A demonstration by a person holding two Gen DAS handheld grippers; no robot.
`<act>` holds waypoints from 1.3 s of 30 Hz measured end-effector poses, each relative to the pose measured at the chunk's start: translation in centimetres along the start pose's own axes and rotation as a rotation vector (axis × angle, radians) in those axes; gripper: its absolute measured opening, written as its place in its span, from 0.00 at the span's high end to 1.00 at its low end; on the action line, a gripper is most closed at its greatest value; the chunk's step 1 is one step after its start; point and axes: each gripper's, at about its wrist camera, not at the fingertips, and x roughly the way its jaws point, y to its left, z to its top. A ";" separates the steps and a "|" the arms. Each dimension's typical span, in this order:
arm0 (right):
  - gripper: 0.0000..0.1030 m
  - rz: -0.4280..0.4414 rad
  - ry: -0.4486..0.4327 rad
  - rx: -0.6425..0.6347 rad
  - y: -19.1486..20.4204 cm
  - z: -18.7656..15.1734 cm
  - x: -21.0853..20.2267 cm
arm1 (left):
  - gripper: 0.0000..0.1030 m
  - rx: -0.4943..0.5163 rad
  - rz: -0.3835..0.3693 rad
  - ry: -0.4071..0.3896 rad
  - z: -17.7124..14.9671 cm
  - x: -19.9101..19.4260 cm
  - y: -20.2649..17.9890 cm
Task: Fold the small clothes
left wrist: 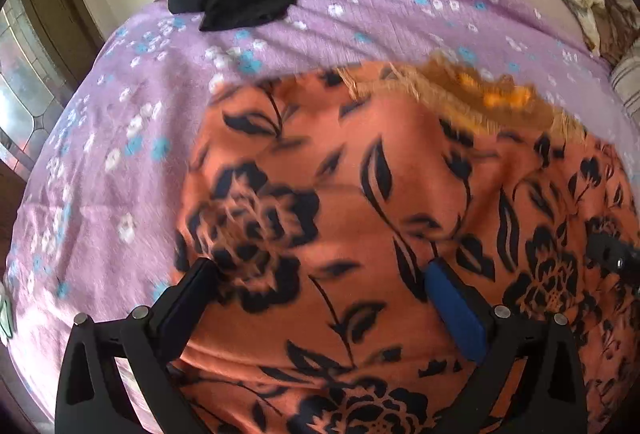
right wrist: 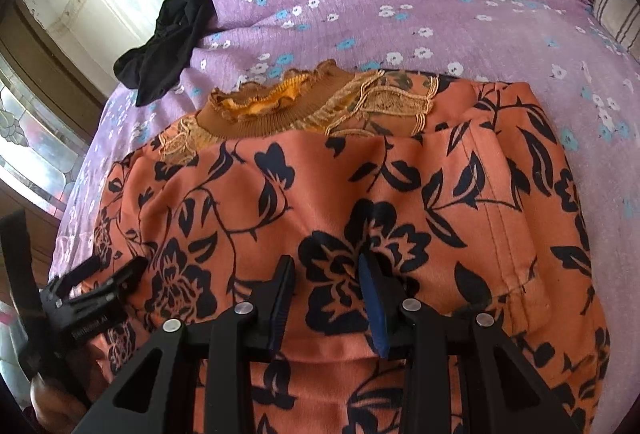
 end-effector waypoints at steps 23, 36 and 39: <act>0.82 0.174 0.011 0.412 -11.8 2.0 -0.8 | 0.00 -0.197 0.049 0.066 0.9 2.3 5.6; 0.93 -0.102 -0.082 0.356 -11.9 0.5 -5.2 | 0.00 -0.119 0.158 -0.013 0.3 -0.1 4.6; 0.93 -0.033 -0.168 0.394 -11.9 0.5 -6.8 | 0.00 -0.118 0.157 -0.008 0.3 0.2 4.3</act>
